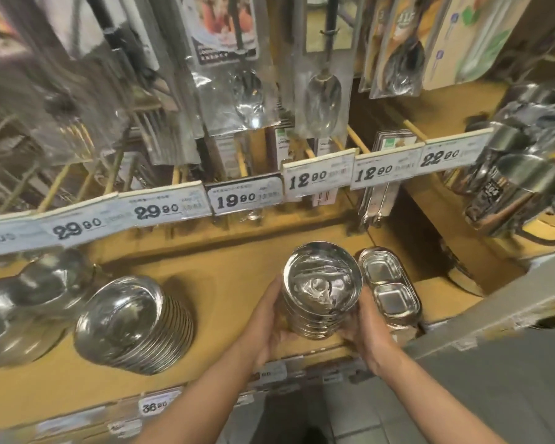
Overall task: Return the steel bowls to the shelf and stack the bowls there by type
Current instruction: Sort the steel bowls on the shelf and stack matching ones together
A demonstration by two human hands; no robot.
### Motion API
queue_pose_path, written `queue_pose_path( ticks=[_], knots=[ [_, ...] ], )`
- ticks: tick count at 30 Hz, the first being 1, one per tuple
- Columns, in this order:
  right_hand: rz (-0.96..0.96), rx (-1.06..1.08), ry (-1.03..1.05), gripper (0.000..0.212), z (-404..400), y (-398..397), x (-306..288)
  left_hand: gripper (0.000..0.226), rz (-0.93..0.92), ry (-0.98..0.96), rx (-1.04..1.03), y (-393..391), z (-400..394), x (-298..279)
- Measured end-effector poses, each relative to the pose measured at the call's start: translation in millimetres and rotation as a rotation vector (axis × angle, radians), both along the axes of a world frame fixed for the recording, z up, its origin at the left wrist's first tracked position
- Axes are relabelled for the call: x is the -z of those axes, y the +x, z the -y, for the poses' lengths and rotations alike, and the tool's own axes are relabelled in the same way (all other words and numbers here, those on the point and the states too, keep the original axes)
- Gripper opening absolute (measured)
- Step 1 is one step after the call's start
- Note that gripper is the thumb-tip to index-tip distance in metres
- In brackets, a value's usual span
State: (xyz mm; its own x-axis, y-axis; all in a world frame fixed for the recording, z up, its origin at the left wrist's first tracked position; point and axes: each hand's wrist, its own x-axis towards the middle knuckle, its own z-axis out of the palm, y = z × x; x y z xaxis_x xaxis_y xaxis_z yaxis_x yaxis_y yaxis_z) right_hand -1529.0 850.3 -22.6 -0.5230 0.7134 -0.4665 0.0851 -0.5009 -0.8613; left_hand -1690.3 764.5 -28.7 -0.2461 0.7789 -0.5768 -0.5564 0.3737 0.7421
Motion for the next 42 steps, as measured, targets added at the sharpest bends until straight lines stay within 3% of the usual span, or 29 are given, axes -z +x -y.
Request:
queue_pose_path(
  ticks=[8, 15, 21, 26, 32, 42],
  knots=[
    [-0.002, 0.004, 0.107, 0.032, 79, -19, -22, 0.043, -0.041, -0.033, -0.062, -17, 84, -31],
    [0.015, 0.028, 0.093, 0.033, 177, -44, -35, 0.052, -0.051, 0.007, 0.017, -46, 181, -48],
    [-0.005, -0.004, 0.097, 0.048, 253, -82, -42, 0.056, -0.060, 0.012, 0.016, -85, 254, -45],
    [-0.004, -0.030, 0.113, 0.043, 299, -120, -40, 0.064, -0.070, -0.009, -0.004, -120, 305, -42],
    [-0.016, -0.126, 0.064, 0.059, 334, -179, -36, 0.043, -0.069, -0.002, -0.080, -173, 352, -39],
    [-0.040, -0.205, -0.031, 0.053, 344, -303, -20, 0.064, -0.067, -0.045, -0.214, -285, 378, -19]
  ],
)
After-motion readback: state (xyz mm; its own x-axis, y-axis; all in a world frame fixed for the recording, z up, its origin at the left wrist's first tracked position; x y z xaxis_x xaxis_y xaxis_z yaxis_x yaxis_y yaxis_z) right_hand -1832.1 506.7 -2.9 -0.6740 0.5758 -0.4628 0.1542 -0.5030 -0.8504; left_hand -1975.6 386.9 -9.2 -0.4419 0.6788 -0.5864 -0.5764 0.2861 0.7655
